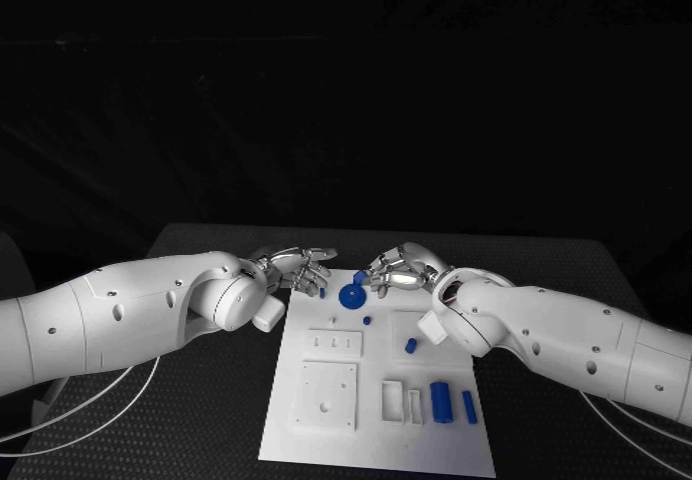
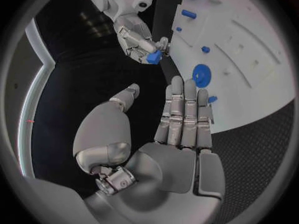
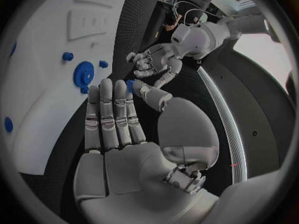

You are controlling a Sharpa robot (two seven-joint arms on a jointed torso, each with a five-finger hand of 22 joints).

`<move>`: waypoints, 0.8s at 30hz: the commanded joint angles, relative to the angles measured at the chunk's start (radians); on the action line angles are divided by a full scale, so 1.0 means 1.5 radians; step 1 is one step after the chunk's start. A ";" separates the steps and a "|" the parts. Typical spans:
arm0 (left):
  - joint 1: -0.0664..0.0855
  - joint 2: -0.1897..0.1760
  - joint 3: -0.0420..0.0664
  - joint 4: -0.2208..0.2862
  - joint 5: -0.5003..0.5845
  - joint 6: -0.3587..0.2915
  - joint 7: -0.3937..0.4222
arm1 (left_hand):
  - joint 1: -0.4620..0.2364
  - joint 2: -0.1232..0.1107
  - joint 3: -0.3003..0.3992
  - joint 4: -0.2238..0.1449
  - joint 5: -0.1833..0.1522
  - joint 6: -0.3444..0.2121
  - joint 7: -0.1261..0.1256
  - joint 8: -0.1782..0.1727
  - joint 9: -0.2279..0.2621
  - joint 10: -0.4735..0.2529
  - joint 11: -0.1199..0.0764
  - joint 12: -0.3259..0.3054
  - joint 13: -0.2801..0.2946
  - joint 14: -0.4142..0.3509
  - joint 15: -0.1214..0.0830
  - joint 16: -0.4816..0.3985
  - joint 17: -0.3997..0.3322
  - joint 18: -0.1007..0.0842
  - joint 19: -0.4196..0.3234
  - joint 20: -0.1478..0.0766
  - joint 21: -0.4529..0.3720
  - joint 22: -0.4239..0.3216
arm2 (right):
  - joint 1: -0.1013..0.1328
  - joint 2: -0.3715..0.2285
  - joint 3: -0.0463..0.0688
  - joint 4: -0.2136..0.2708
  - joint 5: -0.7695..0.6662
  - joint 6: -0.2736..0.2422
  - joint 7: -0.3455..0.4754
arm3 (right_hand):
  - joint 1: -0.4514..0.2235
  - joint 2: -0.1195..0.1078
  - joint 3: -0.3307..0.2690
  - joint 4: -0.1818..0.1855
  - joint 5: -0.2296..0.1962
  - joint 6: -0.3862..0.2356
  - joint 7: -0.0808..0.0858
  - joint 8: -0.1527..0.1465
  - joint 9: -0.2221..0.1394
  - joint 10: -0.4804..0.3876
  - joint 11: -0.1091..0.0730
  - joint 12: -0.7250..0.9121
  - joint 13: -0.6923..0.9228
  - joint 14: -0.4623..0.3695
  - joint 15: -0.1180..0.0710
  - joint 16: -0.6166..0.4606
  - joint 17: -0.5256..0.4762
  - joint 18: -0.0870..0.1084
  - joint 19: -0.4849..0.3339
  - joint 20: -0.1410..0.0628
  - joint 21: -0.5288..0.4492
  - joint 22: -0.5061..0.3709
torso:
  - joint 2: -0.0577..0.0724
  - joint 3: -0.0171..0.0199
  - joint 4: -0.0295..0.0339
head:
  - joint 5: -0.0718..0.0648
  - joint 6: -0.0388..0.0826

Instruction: Assemble the parts on the task board

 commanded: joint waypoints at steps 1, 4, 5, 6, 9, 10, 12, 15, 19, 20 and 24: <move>0.001 -0.005 0.001 -0.007 -0.140 0.040 0.087 | 0.045 0.009 0.004 -0.026 -0.003 -0.019 0.007 -0.010 0.000 -0.008 0.002 -0.002 0.001 -0.007 0.001 -0.003 0.001 -0.005 -0.008 0.002 0.001 0.017 | 0.003 -0.004 0.006 -0.018 0.070 0.169 -0.012 | -0.004 0.006 -0.001 -0.007 0.001 -0.006 0.000 0.003 0.065 -0.002 0.002 0.004 0.002 -0.001 -0.001 0.003 0.002 0.009 0.003 0.000 0.000 0.001 | 0.000 -0.0005 -0.0008 | -0.003 0.004; 0.001 -0.010 0.001 -0.014 -0.246 0.063 0.133 | 0.087 0.018 0.000 -0.057 -0.005 -0.032 0.013 -0.016 -0.001 -0.024 0.009 -0.009 0.000 -0.008 0.003 -0.005 0.001 -0.005 -0.010 0.003 0.004 0.016 | 0.012 -0.005 0.006 -0.038 0.087 0.226 -0.020 | -0.006 0.011 -0.005 -0.012 0.001 -0.009 0.000 0.003 0.070 -0.004 0.003 0.003 0.005 -0.002 -0.001 0.002 0.005 0.009 0.002 0.001 -0.001 0.001 | 0.000 -0.0005 -0.0008 | -0.006 0.008; 0.001 -0.011 0.001 -0.015 -0.267 0.074 0.143 | 0.095 0.020 -0.003 -0.064 -0.006 -0.036 0.014 -0.017 -0.001 -0.027 0.010 -0.010 -0.001 -0.008 0.003 -0.005 0.001 -0.005 -0.011 0.004 0.005 0.016 | 0.014 -0.006 0.006 -0.043 0.087 0.238 -0.023 | -0.007 0.012 -0.005 -0.013 0.001 -0.009 0.000 0.003 0.071 -0.004 0.003 0.003 0.005 -0.002 -0.001 0.002 0.006 0.009 0.002 0.000 -0.001 0.001 | 0.000 -0.0005 -0.0008 | -0.007 0.009; 0.001 -0.012 0.001 -0.015 -0.276 0.082 0.149 | 0.097 0.018 -0.006 -0.066 -0.009 -0.043 0.017 -0.022 -0.003 -0.031 0.012 -0.013 -0.002 -0.008 0.004 -0.006 0.000 -0.005 -0.012 0.005 0.005 0.016 | 0.017 -0.006 0.006 -0.049 0.087 0.255 -0.027 | -0.008 0.013 -0.007 -0.015 0.001 -0.010 0.001 0.003 0.072 -0.005 0.003 0.003 0.006 -0.003 -0.001 0.001 0.006 0.009 0.002 0.001 -0.002 0.001 | 0.000 -0.0003 -0.0007 | -0.009 0.009; 0.001 -0.011 0.001 -0.018 -0.284 0.123 0.159 | 0.091 0.015 -0.013 -0.062 -0.010 -0.054 0.022 -0.028 -0.006 -0.039 0.016 -0.018 -0.004 -0.011 0.006 -0.011 -0.002 -0.005 -0.015 0.007 0.004 0.015 | 0.021 -0.008 0.006 -0.059 0.087 0.281 -0.030 | -0.008 0.015 -0.008 -0.017 0.001 -0.011 0.001 0.003 0.074 -0.005 0.003 0.003 0.007 -0.003 0.000 0.001 0.007 0.009 0.002 0.001 -0.002 0.001 | 0.000 -0.0003 -0.0002 | -0.013 0.010; 0.001 -0.010 0.001 -0.019 -0.287 0.141 0.163 | 0.083 0.014 -0.016 -0.056 -0.010 -0.057 0.023 -0.030 -0.007 -0.040 0.017 -0.019 -0.004 -0.013 0.007 -0.013 -0.003 -0.005 -0.017 0.008 0.003 0.014 | 0.023 -0.008 0.006 -0.062 0.088 0.298 -0.029 | -0.009 0.016 -0.009 -0.018 0.001 -0.011 0.001 0.003 0.075 -0.006 0.004 0.003 0.008 -0.003 0.000 0.001 0.008 0.009 0.002 0.001 -0.002 0.001 | 0.000 -0.0003 -0.0002 | -0.013 0.010; 0.001 -0.008 0.001 -0.022 -0.304 0.176 0.169 | 0.063 0.009 -0.022 -0.039 -0.011 -0.059 0.025 -0.032 -0.009 -0.041 0.018 -0.021 -0.006 -0.013 0.009 -0.016 -0.005 -0.005 -0.021 0.011 0.000 0.013 | 0.024 -0.010 0.006 -0.066 0.089 0.319 -0.031 | -0.009 0.017 -0.010 -0.019 0.001 -0.011 0.001 0.003 0.076 -0.006 0.004 0.003 0.008 -0.003 0.000 0.001 0.008 0.009 0.002 0.001 -0.002 0.001 | 0.000 0.0001 -0.0005 | -0.015 0.010; 0.001 -0.006 0.002 -0.026 -0.328 0.244 0.168 | 0.024 0.000 -0.046 -0.013 -0.009 -0.065 0.026 -0.035 -0.011 -0.044 0.018 -0.025 -0.007 -0.015 0.010 -0.021 -0.007 -0.005 -0.029 0.012 -0.006 0.012 | 0.026 -0.010 0.006 -0.077 0.096 0.369 -0.029 | -0.011 0.019 -0.011 -0.021 0.001 -0.013 0.001 0.002 0.078 -0.007 0.004 0.003 0.010 -0.004 0.000 0.000 0.009 0.009 0.001 0.001 -0.003 0.001 | 0.000 0.0001 -0.0010 | -0.018 0.010; 0.001 -0.003 0.002 -0.030 -0.302 0.309 0.159 | -0.011 -0.009 -0.067 0.015 -0.009 -0.066 0.026 -0.035 -0.011 -0.045 0.019 -0.028 -0.009 -0.014 0.010 -0.024 -0.007 -0.004 -0.031 0.011 -0.010 0.011 | 0.028 -0.012 0.006 -0.082 0.096 0.410 -0.027 | -0.012 0.023 -0.014 -0.024 0.001 -0.014 0.002 0.002 0.081 -0.009 0.005 0.002 0.011 -0.005 0.000 -0.001 0.011 0.009 0.000 0.002 -0.004 0.001 | 0.000 0.0003 -0.0015 | -0.022 0.009; 0.001 -0.002 0.002 -0.030 -0.281 0.317 0.155 | -0.015 -0.008 -0.069 0.020 -0.009 -0.065 0.025 -0.035 -0.011 -0.045 0.018 -0.028 -0.009 -0.014 0.009 -0.024 -0.007 -0.004 -0.031 0.011 -0.011 0.011 | 0.029 -0.012 0.006 -0.082 0.096 0.414 -0.027 | -0.012 0.023 -0.014 -0.024 0.001 -0.015 0.002 0.002 0.082 -0.009 0.005 0.002 0.012 -0.006 0.000 -0.002 0.011 0.009 0.000 0.002 -0.005 0.001 | 0.000 0.0004 -0.0012 | -0.023 0.009; 0.001 -0.001 0.002 -0.030 -0.206 0.347 0.139 | -0.050 -0.006 -0.070 0.064 -0.007 -0.049 0.018 -0.023 -0.003 -0.034 0.013 -0.022 -0.005 -0.006 0.006 -0.019 -0.003 -0.003 -0.028 0.008 -0.012 0.011 | 0.029 -0.014 0.006 -0.080 0.096 0.433 -0.023 | -0.012 0.024 -0.015 -0.025 0.001 -0.015 0.002 0.002 0.083 -0.009 0.005 0.002 0.012 -0.006 0.000 -0.002 0.012 0.009 -0.001 0.002 -0.005 0.001 | 0.000 0.0006 -0.0009 | -0.029 0.008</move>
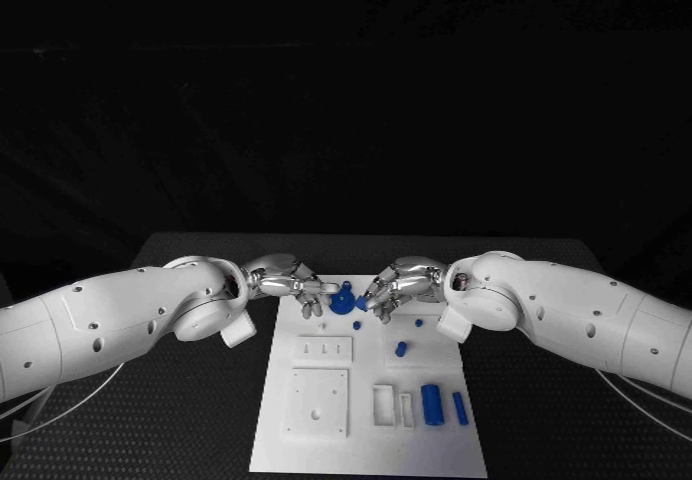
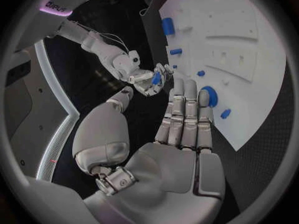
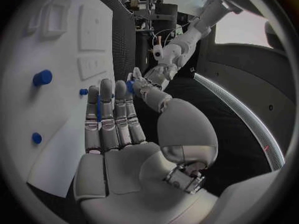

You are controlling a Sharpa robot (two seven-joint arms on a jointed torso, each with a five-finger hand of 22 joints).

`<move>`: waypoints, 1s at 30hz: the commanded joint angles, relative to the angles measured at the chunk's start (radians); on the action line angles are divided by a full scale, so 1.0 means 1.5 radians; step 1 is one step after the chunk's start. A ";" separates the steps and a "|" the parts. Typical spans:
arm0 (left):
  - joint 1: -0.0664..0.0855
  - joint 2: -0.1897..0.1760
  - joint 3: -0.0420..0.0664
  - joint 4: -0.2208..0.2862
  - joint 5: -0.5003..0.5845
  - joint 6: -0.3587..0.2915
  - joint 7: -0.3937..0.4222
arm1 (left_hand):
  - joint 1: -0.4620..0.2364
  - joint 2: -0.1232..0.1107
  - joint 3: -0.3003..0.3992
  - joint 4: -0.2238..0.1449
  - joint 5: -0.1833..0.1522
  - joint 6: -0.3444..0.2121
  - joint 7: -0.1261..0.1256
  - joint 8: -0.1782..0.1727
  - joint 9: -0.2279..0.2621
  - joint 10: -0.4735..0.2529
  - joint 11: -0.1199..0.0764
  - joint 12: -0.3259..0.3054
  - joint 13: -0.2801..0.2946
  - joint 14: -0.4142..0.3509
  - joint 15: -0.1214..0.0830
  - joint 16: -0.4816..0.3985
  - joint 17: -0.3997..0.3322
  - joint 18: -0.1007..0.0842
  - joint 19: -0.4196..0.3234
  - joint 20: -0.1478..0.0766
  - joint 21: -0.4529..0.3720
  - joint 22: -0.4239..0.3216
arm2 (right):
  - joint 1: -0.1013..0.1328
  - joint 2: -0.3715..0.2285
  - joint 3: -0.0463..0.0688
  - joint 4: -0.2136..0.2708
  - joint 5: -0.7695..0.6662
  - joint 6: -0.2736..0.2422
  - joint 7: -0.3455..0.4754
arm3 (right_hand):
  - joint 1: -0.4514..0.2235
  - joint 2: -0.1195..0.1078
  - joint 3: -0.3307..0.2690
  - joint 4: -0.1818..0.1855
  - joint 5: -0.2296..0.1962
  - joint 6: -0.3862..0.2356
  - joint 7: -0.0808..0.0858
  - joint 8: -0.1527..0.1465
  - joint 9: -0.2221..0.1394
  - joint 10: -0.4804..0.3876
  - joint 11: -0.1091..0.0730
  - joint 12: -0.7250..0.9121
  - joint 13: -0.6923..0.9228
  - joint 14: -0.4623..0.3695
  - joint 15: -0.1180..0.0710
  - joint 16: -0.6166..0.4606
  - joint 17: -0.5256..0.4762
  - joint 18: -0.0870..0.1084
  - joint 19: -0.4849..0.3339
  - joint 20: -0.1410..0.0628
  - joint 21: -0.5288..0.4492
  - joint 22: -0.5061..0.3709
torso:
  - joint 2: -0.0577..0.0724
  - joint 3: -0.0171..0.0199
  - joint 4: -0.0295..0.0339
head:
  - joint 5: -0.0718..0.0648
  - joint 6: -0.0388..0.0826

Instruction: Assemble the parts on the task board

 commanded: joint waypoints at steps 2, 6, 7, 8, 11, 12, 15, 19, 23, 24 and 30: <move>0.001 0.004 0.001 0.002 0.084 0.101 -0.005 | -0.006 0.000 0.000 0.008 0.000 0.006 0.000 0.004 0.003 0.003 -0.002 0.002 0.002 0.003 -0.004 0.001 0.002 -0.003 -0.002 -0.004 -0.004 0.011 | 0.000 -0.004 0.000 0.008 0.010 0.079 0.006 | -0.001 0.007 0.000 -0.003 0.001 -0.004 0.000 0.004 0.035 -0.004 0.000 0.002 0.001 -0.006 0.000 -0.002 0.001 0.009 -0.001 0.002 -0.003 0.000 | 0.000 0.0007 0.0000 | -0.007 -0.002; 0.001 0.006 0.000 0.011 0.118 0.128 -0.010 | -0.072 0.043 -0.022 0.095 -0.002 0.053 -0.026 0.045 0.036 0.046 -0.026 0.038 0.024 0.031 -0.024 0.041 0.027 0.003 0.018 -0.016 0.010 0.016 | 0.000 -0.011 0.000 0.020 0.014 0.091 0.011 | -0.001 0.009 -0.002 -0.005 0.001 -0.004 0.001 0.003 0.036 -0.005 0.000 0.002 0.002 -0.006 0.001 -0.002 0.001 0.009 -0.001 0.002 -0.003 0.000 | 0.000 0.0012 0.0004 | -0.012 -0.007; 0.001 0.007 -0.001 0.014 0.133 0.133 -0.012 | -0.056 0.071 -0.071 0.099 0.008 0.047 -0.029 0.054 0.056 0.041 -0.029 0.049 0.035 0.021 -0.026 0.051 0.036 -0.002 0.011 -0.021 0.014 0.015 | 0.000 -0.013 0.000 0.022 0.019 0.091 0.012 | -0.001 0.009 -0.002 -0.005 0.001 -0.005 0.001 0.003 0.036 -0.005 0.000 0.002 0.002 -0.007 0.001 -0.002 0.002 0.009 -0.001 0.002 -0.003 0.001 | 0.000 0.0014 0.0000 | -0.013 -0.008; 0.001 0.008 -0.003 0.017 0.147 0.139 -0.013 | -0.041 0.107 -0.110 0.098 0.039 0.045 -0.031 0.060 0.073 0.037 -0.031 0.059 0.044 0.017 -0.027 0.056 0.039 -0.005 0.009 -0.027 0.016 0.015 | 0.000 -0.014 0.000 0.024 0.024 0.092 0.012 | -0.001 0.010 -0.002 -0.005 0.001 -0.005 0.001 0.003 0.037 -0.005 0.000 0.002 0.002 -0.007 0.001 -0.002 0.002 0.009 -0.001 0.002 -0.003 0.001 | 0.000 0.0010 -0.0004 | -0.013 -0.009; 0.001 0.007 -0.011 0.027 0.155 0.154 -0.020 | -0.001 0.149 -0.151 0.085 0.303 0.044 -0.033 0.069 0.103 0.031 -0.032 0.075 0.058 0.012 -0.025 0.063 0.043 -0.005 0.003 -0.022 0.022 0.015 | 0.001 -0.015 0.000 0.029 0.032 0.096 0.014 | -0.002 0.010 -0.003 -0.006 0.001 -0.005 0.001 0.003 0.038 -0.005 0.000 0.002 0.003 -0.007 0.001 -0.003 0.002 0.009 -0.001 0.002 -0.003 0.001 | 0.000 0.0008 -0.0007 | -0.013 -0.010; 0.001 0.008 -0.011 0.028 0.155 0.160 -0.025 | 0.011 0.153 -0.163 0.075 0.362 0.045 -0.034 0.072 0.113 0.029 -0.033 0.080 0.063 0.011 -0.025 0.064 0.044 -0.005 0.001 -0.021 0.023 0.015 | 0.001 -0.016 0.000 0.032 0.034 0.098 0.015 | -0.002 0.010 -0.003 -0.006 0.001 -0.005 0.001 0.003 0.038 -0.006 0.000 0.002 0.003 -0.007 0.001 -0.003 0.003 0.009 -0.001 0.002 -0.003 0.001 | 0.000 0.0008 -0.0007 | -0.013 -0.011; 0.001 0.010 -0.012 0.031 0.146 0.165 -0.033 | 0.018 0.155 -0.188 0.060 0.427 0.042 -0.036 0.075 0.141 0.020 -0.035 0.097 0.082 0.004 -0.023 0.064 0.043 -0.005 -0.003 -0.020 0.021 0.014 | 0.001 -0.017 0.000 0.036 0.036 0.102 0.015 | -0.002 0.011 -0.004 -0.007 0.001 -0.005 0.001 0.003 0.039 -0.006 0.000 0.002 0.003 -0.007 0.001 -0.003 0.003 0.009 -0.001 0.002 -0.004 0.001 | 0.000 0.0009 -0.0003 | -0.015 -0.012; 0.001 0.011 -0.013 0.033 0.120 0.164 -0.035 | 0.039 0.154 -0.191 0.034 0.423 0.041 -0.037 0.071 0.157 0.013 -0.035 0.106 0.093 0.001 -0.021 0.064 0.041 -0.005 -0.004 -0.019 0.020 0.014 | 0.002 -0.017 0.000 0.040 0.039 0.111 0.015 | -0.002 0.011 -0.004 -0.008 0.001 -0.005 0.001 0.003 0.039 -0.006 0.000 0.001 0.004 -0.007 0.001 -0.003 0.003 0.009 -0.001 0.002 -0.004 0.001 | 0.001 0.0010 0.0002 | -0.016 -0.014; 0.001 0.010 -0.013 0.033 0.108 0.160 -0.032 | 0.044 0.155 -0.193 0.022 0.368 0.043 -0.037 0.060 0.166 0.007 -0.035 0.110 0.099 0.000 -0.021 0.063 0.037 -0.005 -0.003 -0.019 0.017 0.013 | 0.002 -0.016 0.000 0.043 0.039 0.132 0.012 | -0.002 0.012 -0.004 -0.009 0.001 -0.006 0.001 0.003 0.040 -0.006 0.000 0.001 0.004 -0.007 0.001 -0.003 0.004 0.009 -0.001 0.002 -0.004 0.001 | 0.000 0.0003 0.0004 | -0.017 -0.016; 0.001 0.010 -0.013 0.034 0.108 0.160 -0.032 | 0.047 0.156 -0.192 0.020 0.366 0.044 -0.037 0.059 0.167 0.006 -0.035 0.110 0.099 0.000 -0.021 0.063 0.036 -0.005 -0.003 -0.020 0.017 0.013 | 0.002 -0.016 0.000 0.042 0.039 0.141 0.011 | -0.002 0.012 -0.004 -0.009 0.001 -0.006 0.001 0.003 0.040 -0.006 0.000 0.001 0.005 -0.007 0.001 -0.003 0.004 0.009 -0.001 0.002 -0.004 0.001 | 0.000 0.0002 0.0005 | -0.018 -0.016; 0.001 0.011 -0.013 0.039 0.108 0.158 -0.034 | 0.056 0.157 -0.190 0.012 0.353 0.046 -0.037 0.051 0.169 0.004 -0.034 0.110 0.100 -0.001 -0.020 0.062 0.034 -0.005 -0.002 -0.019 0.016 0.013 | 0.002 -0.016 0.000 0.041 0.048 0.162 0.009 | -0.001 0.012 -0.005 -0.011 0.001 -0.006 0.001 0.003 0.042 -0.006 0.000 0.001 0.005 -0.007 0.001 -0.003 0.005 0.009 0.000 0.002 -0.004 0.001 | 0.001 -0.0004 0.0003 | -0.020 -0.018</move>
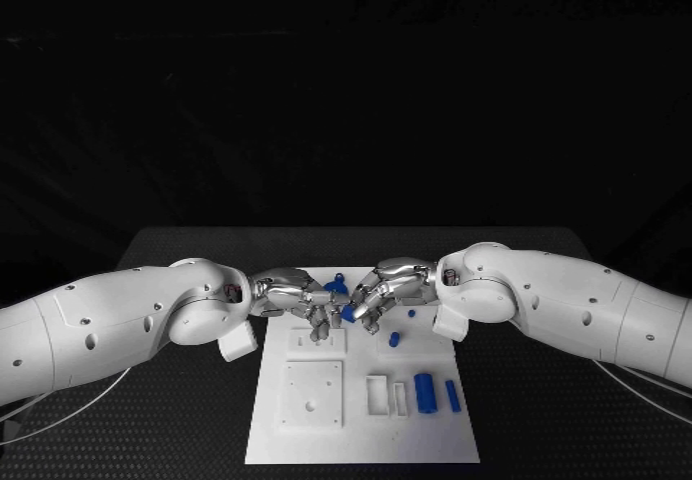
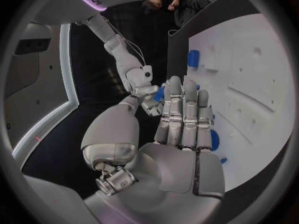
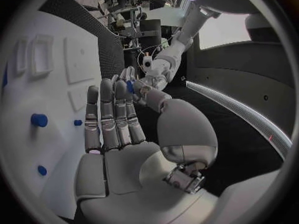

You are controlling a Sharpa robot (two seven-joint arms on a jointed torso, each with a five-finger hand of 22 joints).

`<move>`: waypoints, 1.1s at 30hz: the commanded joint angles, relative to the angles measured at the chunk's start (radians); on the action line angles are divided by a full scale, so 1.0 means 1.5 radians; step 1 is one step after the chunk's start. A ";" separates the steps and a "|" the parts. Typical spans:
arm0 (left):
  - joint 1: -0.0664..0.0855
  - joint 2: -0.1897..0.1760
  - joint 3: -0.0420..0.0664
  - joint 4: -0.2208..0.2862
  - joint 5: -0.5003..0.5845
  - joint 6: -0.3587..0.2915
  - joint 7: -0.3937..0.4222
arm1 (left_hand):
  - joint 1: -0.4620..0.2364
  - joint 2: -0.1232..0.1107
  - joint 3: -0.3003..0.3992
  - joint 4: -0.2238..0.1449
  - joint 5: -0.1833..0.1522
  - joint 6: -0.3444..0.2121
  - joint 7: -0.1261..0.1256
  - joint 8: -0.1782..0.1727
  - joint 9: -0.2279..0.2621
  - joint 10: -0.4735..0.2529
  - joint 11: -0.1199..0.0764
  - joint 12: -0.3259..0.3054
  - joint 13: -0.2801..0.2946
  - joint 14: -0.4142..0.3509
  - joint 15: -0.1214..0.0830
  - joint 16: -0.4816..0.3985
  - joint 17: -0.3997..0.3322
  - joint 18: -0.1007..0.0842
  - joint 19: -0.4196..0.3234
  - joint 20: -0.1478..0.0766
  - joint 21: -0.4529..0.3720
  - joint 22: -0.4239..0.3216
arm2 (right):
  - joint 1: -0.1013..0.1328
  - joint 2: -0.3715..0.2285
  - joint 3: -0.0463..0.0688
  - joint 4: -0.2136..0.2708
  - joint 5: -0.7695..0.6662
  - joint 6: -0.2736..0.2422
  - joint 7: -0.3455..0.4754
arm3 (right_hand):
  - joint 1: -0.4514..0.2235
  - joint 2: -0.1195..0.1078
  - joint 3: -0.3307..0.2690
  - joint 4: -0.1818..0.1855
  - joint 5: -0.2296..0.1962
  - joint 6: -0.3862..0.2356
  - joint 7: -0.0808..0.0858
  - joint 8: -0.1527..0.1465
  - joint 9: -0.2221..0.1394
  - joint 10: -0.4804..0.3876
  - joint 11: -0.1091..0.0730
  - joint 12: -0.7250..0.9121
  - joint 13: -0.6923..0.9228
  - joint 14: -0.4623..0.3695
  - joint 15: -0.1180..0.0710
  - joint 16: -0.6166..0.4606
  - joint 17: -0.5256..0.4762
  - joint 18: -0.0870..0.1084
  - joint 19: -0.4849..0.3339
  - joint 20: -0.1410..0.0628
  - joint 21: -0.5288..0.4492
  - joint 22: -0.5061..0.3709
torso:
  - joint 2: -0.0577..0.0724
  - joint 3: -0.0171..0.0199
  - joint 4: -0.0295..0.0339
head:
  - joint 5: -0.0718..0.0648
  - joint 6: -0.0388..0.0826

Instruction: Assemble the parts on the task board

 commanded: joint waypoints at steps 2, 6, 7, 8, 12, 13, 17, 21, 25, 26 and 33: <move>0.001 -0.001 0.000 0.003 -0.007 0.013 -0.001 | 0.006 0.000 0.001 -0.005 -0.008 0.004 -0.002 -0.004 0.001 -0.005 -0.001 0.002 0.001 -0.004 0.002 0.000 -0.001 -0.005 -0.002 -0.010 -0.003 0.013 | 0.000 0.000 0.000 -0.003 0.014 0.048 0.003 | 0.002 0.008 -0.001 -0.004 0.002 -0.003 -0.002 0.002 0.032 -0.006 0.000 0.001 0.001 -0.004 -0.002 -0.003 0.001 0.009 0.000 0.002 -0.004 0.001 | 0.000 -0.0007 0.0003 | -0.001 -0.002; 0.001 -0.002 0.000 0.000 -0.007 0.016 -0.002 | 0.006 0.000 0.001 -0.005 -0.009 0.004 -0.002 -0.005 0.002 -0.005 -0.001 0.002 0.001 -0.004 0.002 0.000 -0.001 -0.005 -0.002 -0.010 -0.003 0.013 | 0.000 -0.001 0.000 -0.004 0.015 0.052 0.003 | 0.002 0.008 -0.001 -0.004 0.002 -0.003 -0.002 0.002 0.032 -0.006 0.000 0.001 0.002 -0.004 -0.002 -0.003 0.002 0.009 0.000 0.002 -0.004 0.001 | 0.000 -0.0005 0.0008 | 0.000 -0.002; 0.001 -0.002 0.000 0.000 -0.007 0.020 -0.002 | 0.006 0.000 0.001 -0.005 -0.010 0.005 -0.002 -0.005 0.002 -0.004 -0.002 0.002 0.001 -0.003 0.002 0.001 -0.001 -0.005 -0.002 -0.009 -0.003 0.013 | 0.000 -0.001 0.000 -0.003 0.015 0.053 0.002 | 0.002 0.008 -0.001 -0.004 0.002 -0.003 -0.002 0.002 0.032 -0.006 0.000 0.001 0.002 -0.004 -0.002 -0.003 0.002 0.009 0.000 0.002 -0.004 0.001 | 0.000 -0.0005 0.0011 | 0.000 -0.003; 0.001 -0.002 0.000 0.000 -0.007 0.022 -0.003 | 0.006 0.000 0.001 -0.005 -0.011 0.005 -0.002 -0.005 0.002 -0.004 -0.002 0.002 0.002 -0.003 0.002 0.001 -0.001 -0.005 -0.002 -0.009 -0.003 0.013 | 0.000 -0.001 0.000 -0.003 0.015 0.055 0.002 | 0.002 0.008 -0.001 -0.004 0.002 -0.003 -0.002 0.002 0.033 -0.006 0.000 0.001 0.002 -0.004 -0.002 -0.003 0.002 0.009 0.000 0.002 -0.004 0.001 | 0.000 -0.0003 0.0014 | -0.001 -0.003; 0.001 0.001 0.000 0.001 -0.007 0.033 -0.006 | 0.010 -0.003 0.000 -0.008 -0.043 0.008 -0.002 -0.012 0.004 -0.005 -0.002 0.002 0.002 -0.003 0.002 0.001 -0.003 -0.005 0.000 -0.010 -0.004 0.013 | 0.000 0.001 0.000 -0.001 0.015 0.061 0.000 | 0.002 0.008 -0.001 -0.005 0.002 -0.003 -0.002 0.002 0.033 -0.006 0.000 0.001 0.002 -0.004 -0.002 -0.003 0.002 0.009 0.000 0.002 -0.004 0.001 | 0.000 -0.0002 0.0008 | 0.000 -0.005; 0.001 0.002 0.000 0.001 -0.007 0.037 -0.006 | 0.011 -0.003 0.000 -0.008 -0.052 0.009 -0.002 -0.014 0.005 -0.005 -0.002 0.002 0.002 -0.003 0.002 0.001 -0.003 -0.005 0.000 -0.010 -0.005 0.013 | 0.000 0.002 0.000 -0.001 0.015 0.062 0.000 | 0.002 0.008 -0.001 -0.005 0.002 -0.003 -0.002 0.002 0.033 -0.006 0.000 0.001 0.002 -0.004 -0.002 -0.003 0.002 0.009 0.000 0.002 -0.004 0.001 | 0.000 -0.0002 0.0008 | 0.000 -0.005; 0.001 0.005 0.000 0.002 -0.007 0.050 -0.009 | 0.011 0.001 -0.001 -0.004 -0.063 0.015 -0.004 -0.016 0.007 -0.002 -0.003 0.003 0.002 -0.002 0.001 0.002 -0.004 -0.005 0.001 -0.010 -0.006 0.013 | 0.000 0.002 0.000 0.000 0.017 0.066 0.000 | 0.002 0.008 -0.001 -0.005 0.002 -0.003 -0.002 0.001 0.033 -0.006 0.000 0.001 0.002 -0.004 -0.002 -0.003 0.002 0.009 0.000 0.002 -0.004 0.001 | 0.000 -0.0005 0.0003 | 0.000 -0.005; 0.001 0.008 0.000 0.000 -0.007 0.062 -0.011 | 0.025 0.015 0.002 -0.008 -0.083 0.023 -0.007 -0.021 0.009 0.002 -0.005 0.004 0.002 0.000 0.000 0.004 -0.004 -0.005 0.001 -0.011 -0.007 0.014 | 0.000 0.002 0.000 0.000 0.019 0.069 -0.001 | 0.002 0.009 -0.001 -0.005 0.002 -0.003 -0.002 0.001 0.034 -0.006 0.000 0.001 0.002 -0.004 -0.001 -0.003 0.002 0.009 0.000 0.002 -0.004 0.001 | 0.000 0.0003 0.0002 | 0.000 -0.007; 0.001 0.010 0.000 -0.001 -0.007 0.063 -0.009 | 0.057 0.031 0.003 -0.014 -0.159 0.026 -0.004 -0.040 0.001 0.001 -0.003 -0.003 -0.003 -0.004 0.001 0.002 -0.007 -0.005 0.000 -0.010 -0.009 0.013 | 0.000 0.002 0.000 0.001 0.019 0.073 -0.002 | 0.001 0.009 -0.001 -0.005 0.002 -0.004 -0.002 0.001 0.034 -0.007 0.000 0.001 0.003 -0.004 -0.001 -0.003 0.003 0.009 0.001 0.002 -0.004 0.001 | 0.000 0.0001 0.0003 | 0.000 -0.006; 0.001 0.010 0.000 -0.001 -0.006 0.063 -0.008 | 0.065 0.038 0.005 -0.014 -0.178 0.028 -0.004 -0.042 0.000 0.001 -0.003 -0.004 -0.004 -0.004 0.002 0.002 -0.008 -0.005 0.001 -0.010 -0.010 0.014 | 0.000 0.002 0.000 0.001 0.019 0.075 -0.002 | 0.001 0.009 -0.001 -0.005 0.002 -0.004 -0.002 0.001 0.034 -0.007 0.000 0.001 0.003 -0.004 -0.001 -0.003 0.003 0.009 0.001 0.002 -0.004 0.001 | 0.000 -0.0002 0.0004 | 0.000 -0.007; 0.001 0.011 0.000 -0.001 0.015 0.062 -0.010 | 0.104 0.060 0.005 -0.022 -0.185 0.033 -0.004 -0.052 -0.002 0.003 -0.003 -0.008 -0.007 -0.004 0.002 0.002 -0.010 -0.005 0.001 -0.009 -0.012 0.014 | 0.000 0.004 0.000 0.002 0.019 0.081 -0.005 | 0.001 0.010 -0.001 -0.005 0.002 -0.004 -0.002 0.001 0.035 -0.007 0.000 0.001 0.003 -0.004 -0.001 -0.004 0.003 0.009 0.001 0.002 -0.004 0.001 | 0.000 0.0001 0.0001 | 0.000 -0.008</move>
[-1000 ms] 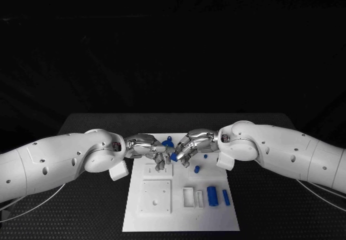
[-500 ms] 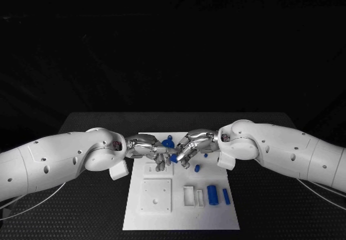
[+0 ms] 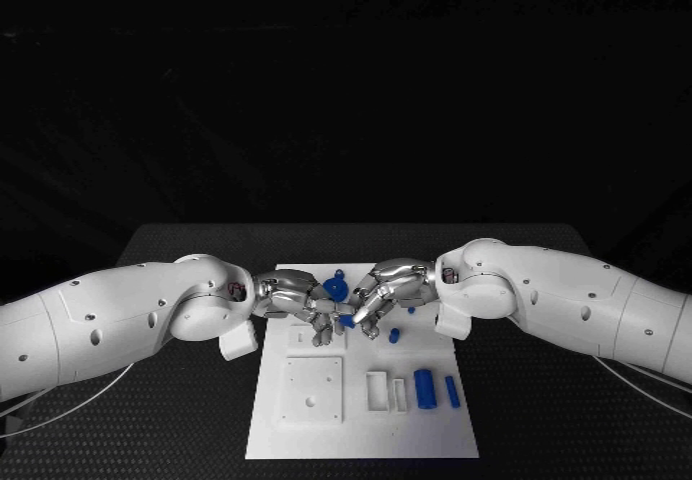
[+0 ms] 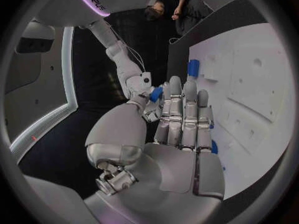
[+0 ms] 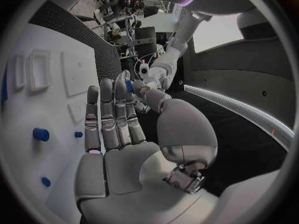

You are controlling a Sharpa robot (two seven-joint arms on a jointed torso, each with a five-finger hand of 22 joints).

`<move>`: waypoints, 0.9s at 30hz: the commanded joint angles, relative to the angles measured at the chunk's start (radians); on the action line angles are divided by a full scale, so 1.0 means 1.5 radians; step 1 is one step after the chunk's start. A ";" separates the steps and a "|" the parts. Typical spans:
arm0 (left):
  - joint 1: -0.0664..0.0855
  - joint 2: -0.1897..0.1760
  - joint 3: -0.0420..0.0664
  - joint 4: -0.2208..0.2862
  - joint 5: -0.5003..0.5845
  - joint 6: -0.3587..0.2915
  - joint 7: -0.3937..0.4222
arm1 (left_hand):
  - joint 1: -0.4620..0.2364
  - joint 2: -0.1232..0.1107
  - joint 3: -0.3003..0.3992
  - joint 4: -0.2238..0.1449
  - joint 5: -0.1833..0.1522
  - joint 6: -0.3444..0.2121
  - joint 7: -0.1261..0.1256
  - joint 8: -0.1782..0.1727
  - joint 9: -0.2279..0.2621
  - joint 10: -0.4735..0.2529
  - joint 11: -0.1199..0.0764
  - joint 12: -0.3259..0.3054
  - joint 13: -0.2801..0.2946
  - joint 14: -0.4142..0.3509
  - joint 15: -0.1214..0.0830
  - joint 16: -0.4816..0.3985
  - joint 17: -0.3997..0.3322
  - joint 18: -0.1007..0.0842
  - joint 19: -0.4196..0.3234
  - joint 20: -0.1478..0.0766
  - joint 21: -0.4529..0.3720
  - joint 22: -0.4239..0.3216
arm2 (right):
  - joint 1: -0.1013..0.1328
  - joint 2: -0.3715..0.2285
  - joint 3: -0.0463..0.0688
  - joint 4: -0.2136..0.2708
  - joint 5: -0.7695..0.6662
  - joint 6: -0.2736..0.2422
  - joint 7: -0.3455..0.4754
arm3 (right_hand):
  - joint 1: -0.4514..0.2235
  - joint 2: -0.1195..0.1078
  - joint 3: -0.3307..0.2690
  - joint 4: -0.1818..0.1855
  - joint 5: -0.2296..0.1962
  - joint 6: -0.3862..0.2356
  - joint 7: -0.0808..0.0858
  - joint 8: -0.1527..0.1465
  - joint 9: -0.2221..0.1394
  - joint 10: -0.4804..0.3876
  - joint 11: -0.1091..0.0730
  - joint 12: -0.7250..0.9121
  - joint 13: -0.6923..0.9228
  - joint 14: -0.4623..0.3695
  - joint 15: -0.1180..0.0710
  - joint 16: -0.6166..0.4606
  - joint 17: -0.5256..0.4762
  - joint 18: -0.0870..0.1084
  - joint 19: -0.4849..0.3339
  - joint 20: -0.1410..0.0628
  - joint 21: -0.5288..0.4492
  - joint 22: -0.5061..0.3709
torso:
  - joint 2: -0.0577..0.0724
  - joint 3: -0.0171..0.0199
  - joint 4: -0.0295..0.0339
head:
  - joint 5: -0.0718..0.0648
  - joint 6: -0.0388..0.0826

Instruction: Assemble the parts on the task board

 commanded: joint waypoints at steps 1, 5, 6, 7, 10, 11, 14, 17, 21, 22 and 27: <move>0.001 0.003 0.000 0.001 0.016 0.016 0.002 | 0.013 0.003 -0.001 -0.008 0.002 0.005 0.001 -0.005 -0.001 0.004 -0.003 -0.004 -0.001 -0.004 0.002 0.002 -0.001 -0.005 0.001 -0.008 -0.004 0.013 | 0.000 0.001 0.000 0.002 0.006 0.023 -0.001 | -0.001 0.007 0.001 -0.003 0.002 -0.001 -0.004 0.002 0.025 -0.004 -0.002 0.001 0.001 -0.004 -0.001 -0.004 0.001 0.009 0.001 0.002 -0.004 0.001 | 0.000 0.0001 -0.0004 | 0.000 -0.001; 0.001 0.005 0.000 0.003 0.018 0.013 0.003 | 0.028 0.010 -0.002 -0.014 0.002 0.007 0.000 -0.007 -0.001 0.005 -0.003 -0.005 -0.002 -0.004 0.002 0.002 -0.002 -0.005 0.001 -0.008 -0.005 0.013 | 0.000 0.001 0.000 0.002 0.004 0.030 -0.004 | -0.001 0.007 0.001 -0.004 0.002 -0.001 -0.004 0.002 0.026 -0.005 -0.002 0.001 0.001 -0.004 -0.001 -0.004 0.001 0.009 0.001 0.002 -0.004 0.001 | 0.000 -0.0004 -0.0004 | 0.000 -0.001; 0.001 0.005 0.000 0.002 0.019 0.014 0.003 | 0.029 0.011 -0.002 -0.015 0.002 0.007 0.000 -0.008 -0.001 0.005 -0.003 -0.005 -0.003 -0.004 0.002 0.002 -0.002 -0.005 0.002 -0.008 -0.005 0.013 | 0.000 0.002 0.000 0.002 0.004 0.030 -0.005 | -0.001 0.007 0.001 -0.004 0.002 -0.001 -0.004 0.002 0.026 -0.005 -0.002 0.001 0.001 -0.004 -0.001 -0.004 0.001 0.009 0.001 0.002 -0.004 0.001 | 0.000 -0.0006 -0.0001 | -0.001 -0.002; 0.001 0.005 0.000 0.002 0.022 0.014 0.002 | 0.030 0.012 -0.002 -0.015 0.002 0.007 0.001 -0.009 -0.001 0.005 -0.002 -0.006 -0.003 -0.004 0.003 0.002 -0.002 -0.005 0.002 -0.008 -0.005 0.013 | 0.000 0.002 0.000 0.002 0.003 0.031 -0.006 | -0.001 0.007 0.001 -0.004 0.002 -0.001 -0.004 0.001 0.026 -0.005 -0.002 0.001 0.001 -0.004 -0.001 -0.004 0.002 0.009 0.001 0.002 -0.004 0.001 | 0.000 -0.0005 0.0000 | -0.001 -0.002; 0.001 0.005 0.000 0.002 0.025 0.015 0.002 | 0.033 0.012 -0.003 -0.016 0.002 0.007 0.001 -0.010 -0.001 0.005 -0.002 -0.006 -0.004 -0.005 0.003 0.001 -0.003 -0.005 0.002 -0.007 -0.005 0.013 | 0.000 0.003 0.000 0.003 0.001 0.034 -0.006 | -0.001 0.007 0.001 -0.004 0.002 -0.001 -0.004 0.001 0.026 -0.005 -0.002 0.001 0.002 -0.004 -0.001 -0.004 0.002 0.009 0.000 0.002 -0.004 0.001 | 0.000 -0.0004 0.0001 | 0.001 -0.003; 0.001 0.006 0.000 0.002 0.027 0.015 0.002 | 0.033 0.012 -0.004 -0.016 0.002 0.007 0.001 -0.010 -0.001 0.005 -0.002 -0.007 -0.004 -0.005 0.003 0.001 -0.003 -0.005 0.002 -0.007 -0.005 0.013 | 0.000 0.003 0.000 0.003 0.000 0.033 -0.006 | -0.001 0.007 0.001 -0.004 0.002 -0.001 -0.004 0.001 0.026 -0.005 -0.002 0.001 0.002 -0.004 -0.001 -0.004 0.002 0.009 0.000 0.002 -0.004 0.001 | 0.000 -0.0004 0.0001 | 0.001 -0.003; 0.001 0.006 0.000 0.003 0.027 0.019 0.002 | 0.036 0.013 -0.004 -0.017 0.002 0.007 0.001 -0.011 -0.001 0.005 -0.002 -0.007 -0.004 -0.005 0.003 0.001 -0.003 -0.005 0.002 -0.007 -0.005 0.013 | 0.000 0.004 0.000 0.003 -0.002 0.034 -0.006 | -0.001 0.007 0.001 -0.004 0.002 -0.001 -0.004 0.001 0.027 -0.005 -0.002 0.001 0.002 -0.004 -0.001 -0.004 0.002 0.009 0.000 0.002 -0.004 0.001 | 0.000 -0.0007 0.0008 | 0.006 -0.001; 0.001 0.006 0.000 0.004 0.034 0.022 0.001 | 0.046 0.013 -0.005 -0.024 0.000 0.008 0.001 -0.013 -0.001 0.006 -0.002 -0.008 -0.005 -0.004 0.003 0.001 -0.004 -0.005 0.002 -0.007 -0.006 0.013 | 0.000 0.004 0.000 0.002 -0.002 0.033 -0.006 | -0.001 0.007 0.001 -0.005 0.002 -0.001 -0.004 0.001 0.027 -0.005 -0.002 0.001 0.002 -0.004 -0.001 -0.004 0.002 0.009 0.000 0.002 -0.004 0.001 | 0.000 -0.0006 0.0009 | 0.005 -0.001; 0.001 0.006 0.000 0.003 0.044 0.028 -0.001 | 0.071 0.015 -0.002 -0.043 0.003 0.011 0.001 -0.015 0.000 0.008 -0.002 -0.009 -0.006 -0.004 0.003 0.001 -0.005 -0.005 0.002 -0.006 -0.007 0.013 | 0.000 0.004 0.000 0.001 -0.003 0.034 -0.006 | -0.001 0.007 0.001 -0.005 0.002 -0.002 -0.004 0.001 0.027 -0.005 -0.002 0.001 0.002 -0.004 -0.001 -0.004 0.002 0.009 0.000 0.002 -0.004 0.001 | 0.000 -0.0007 0.0002 | 0.005 -0.003; 0.001 0.006 0.000 0.003 0.047 0.029 -0.002 | 0.075 0.014 -0.002 -0.047 0.003 0.011 0.001 -0.016 0.000 0.008 -0.002 -0.010 -0.006 -0.004 0.004 0.001 -0.005 -0.005 0.003 -0.006 -0.008 0.013 | 0.000 0.004 0.000 0.002 -0.003 0.034 -0.006 | -0.001 0.007 0.001 -0.005 0.002 -0.002 -0.004 0.001 0.027 -0.005 -0.002 0.001 0.002 -0.004 -0.001 -0.004 0.002 0.009 0.000 0.002 -0.004 0.001 | 0.000 -0.0008 0.0000 | 0.005 -0.003; 0.001 0.007 0.000 0.001 0.079 0.032 -0.011 | 0.089 0.009 0.001 -0.071 0.029 0.013 0.002 -0.020 0.001 0.010 -0.001 -0.012 -0.008 -0.006 0.005 0.000 -0.007 -0.005 0.003 -0.003 -0.011 0.012 | 0.000 0.005 0.000 0.003 -0.003 0.035 -0.006 | -0.001 0.007 0.001 -0.005 0.002 -0.002 -0.004 0.001 0.027 -0.005 -0.002 0.001 0.002 -0.005 -0.001 -0.004 0.002 0.009 0.000 0.002 -0.004 0.001 | 0.000 -0.0004 0.0000 | 0.005 -0.005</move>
